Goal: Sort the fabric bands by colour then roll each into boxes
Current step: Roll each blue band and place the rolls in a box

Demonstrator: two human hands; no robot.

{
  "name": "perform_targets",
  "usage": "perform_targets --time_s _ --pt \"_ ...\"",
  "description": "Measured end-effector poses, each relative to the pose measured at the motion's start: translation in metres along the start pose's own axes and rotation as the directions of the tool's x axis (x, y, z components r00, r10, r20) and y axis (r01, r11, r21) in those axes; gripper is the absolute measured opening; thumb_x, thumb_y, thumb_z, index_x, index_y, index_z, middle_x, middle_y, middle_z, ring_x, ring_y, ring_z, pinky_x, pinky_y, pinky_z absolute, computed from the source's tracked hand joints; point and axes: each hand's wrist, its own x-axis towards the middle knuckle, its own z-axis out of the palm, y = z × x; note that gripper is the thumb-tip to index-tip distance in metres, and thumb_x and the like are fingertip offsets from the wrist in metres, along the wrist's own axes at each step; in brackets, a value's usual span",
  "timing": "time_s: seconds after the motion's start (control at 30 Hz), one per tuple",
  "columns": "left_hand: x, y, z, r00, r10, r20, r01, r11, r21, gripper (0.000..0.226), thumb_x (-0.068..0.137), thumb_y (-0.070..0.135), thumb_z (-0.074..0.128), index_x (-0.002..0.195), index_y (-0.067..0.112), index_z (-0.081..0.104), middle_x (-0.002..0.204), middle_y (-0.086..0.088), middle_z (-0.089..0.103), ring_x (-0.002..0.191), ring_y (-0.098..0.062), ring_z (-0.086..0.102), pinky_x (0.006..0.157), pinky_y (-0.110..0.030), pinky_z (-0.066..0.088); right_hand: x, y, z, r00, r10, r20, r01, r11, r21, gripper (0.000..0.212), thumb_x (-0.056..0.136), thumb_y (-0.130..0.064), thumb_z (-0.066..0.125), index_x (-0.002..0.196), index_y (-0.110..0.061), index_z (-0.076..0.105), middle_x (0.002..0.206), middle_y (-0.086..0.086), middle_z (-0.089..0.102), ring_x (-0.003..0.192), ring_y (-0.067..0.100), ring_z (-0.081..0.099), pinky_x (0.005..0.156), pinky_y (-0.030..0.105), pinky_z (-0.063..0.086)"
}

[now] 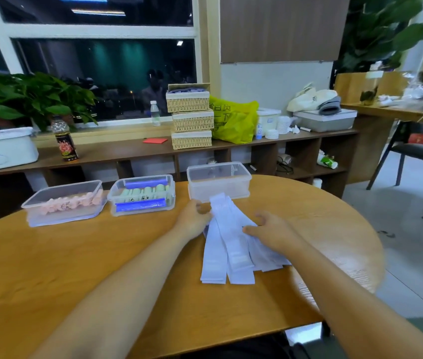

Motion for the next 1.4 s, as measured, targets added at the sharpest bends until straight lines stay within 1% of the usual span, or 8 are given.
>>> perform_targets --time_s 0.13,0.57,0.7,0.87,0.93,1.17,1.3,1.4 --pt "-0.035 -0.029 -0.013 0.993 0.05 -0.11 -0.05 0.999 0.0 0.038 0.104 0.034 0.066 0.14 0.022 0.057 0.134 0.005 0.064 0.119 -0.011 0.06 0.095 -0.027 0.049 -0.002 -0.006 0.007 0.998 -0.051 -0.027 0.048 0.994 -0.099 0.053 0.098 -0.043 0.07 0.145 -0.022 0.056 0.13 -0.001 0.064 0.104 0.017 0.059 0.087 0.035 0.051" --pt "-0.039 -0.053 -0.046 0.988 0.046 -0.148 -0.045 0.999 0.008 0.035 0.103 0.028 0.067 0.137 0.023 0.058 0.123 0.01 0.066 0.112 -0.004 0.062 0.084 -0.017 0.046 0.128 -0.075 0.022 0.964 -0.214 -0.156 0.141 0.913 -0.383 0.047 0.098 -0.027 0.059 0.144 -0.02 0.052 0.147 0.01 0.046 0.119 0.039 0.06 0.093 0.045 0.053" --pt "-0.027 -0.048 -0.045 0.994 0.012 -0.108 -0.013 1.0 -0.001 0.046 0.106 0.034 0.063 0.149 0.021 0.052 0.143 0.005 0.061 0.126 -0.01 0.058 0.097 -0.025 0.045 0.155 -0.08 0.01 0.898 0.056 -0.436 -0.075 0.997 -0.027 0.055 0.104 -0.045 0.055 0.146 -0.011 0.048 0.148 0.019 0.046 0.131 0.045 0.049 0.107 0.048 0.039" --pt "0.011 0.002 -0.031 0.992 -0.119 -0.04 0.108 0.971 -0.214 0.055 0.111 0.048 0.048 0.157 0.019 0.044 0.145 0.004 0.052 0.134 -0.018 0.049 0.1 -0.031 0.037 0.177 -0.074 -0.002 0.897 0.413 -0.156 -0.282 0.808 0.517 0.063 0.1 -0.06 0.056 0.139 -0.011 0.058 0.1 0.012 0.061 0.085 0.03 0.06 0.078 0.033 0.045" --pt "0.034 0.017 -0.025 0.987 -0.158 -0.034 0.142 0.948 -0.284 0.056 0.111 0.053 0.043 0.155 0.019 0.046 0.146 0.001 0.055 0.128 -0.023 0.052 0.099 -0.032 0.036 0.18 -0.071 -0.003 0.907 0.411 -0.094 -0.297 0.781 0.549 0.036 0.107 -0.05 0.048 0.117 -0.017 0.059 0.08 0.005 0.05 0.067 0.021 0.048 0.065 0.031 0.041" --pt "0.093 0.025 -0.01 0.939 -0.344 -0.025 0.282 0.808 -0.518 0.061 0.106 0.066 0.04 0.143 0.022 0.057 0.137 -0.002 0.062 0.122 -0.024 0.056 0.1 -0.039 0.04 0.195 -0.05 -0.006 0.926 0.378 -0.015 -0.317 0.799 0.511 0.039 0.105 -0.036 0.053 0.138 -0.015 0.052 0.126 0.011 0.062 0.119 0.03 0.06 0.11 0.046 0.048" --pt "0.085 0.027 -0.01 0.94 -0.336 -0.068 0.229 0.763 -0.604 0.025 0.112 0.038 0.045 0.118 0.025 0.066 0.11 0.001 0.067 0.097 -0.013 0.06 0.089 -0.032 0.049 0.182 -0.044 -0.012 0.945 0.326 -0.022 -0.242 0.743 0.624 0.027 0.107 -0.025 0.054 0.132 -0.015 0.052 0.111 0.009 0.062 0.102 0.025 0.064 0.083 0.036 0.057" --pt "0.066 0.035 -0.015 0.967 -0.211 -0.143 0.097 0.824 -0.558 0.033 0.113 0.035 0.04 0.14 0.031 0.06 0.128 0.012 0.058 0.112 -0.007 0.053 0.098 -0.031 0.042 0.172 -0.044 -0.013 0.968 0.221 -0.121 -0.089 0.75 0.656 0.028 0.107 -0.027 0.049 0.133 -0.019 0.059 0.11 0.004 0.062 0.098 0.021 0.061 0.084 0.034 0.053"
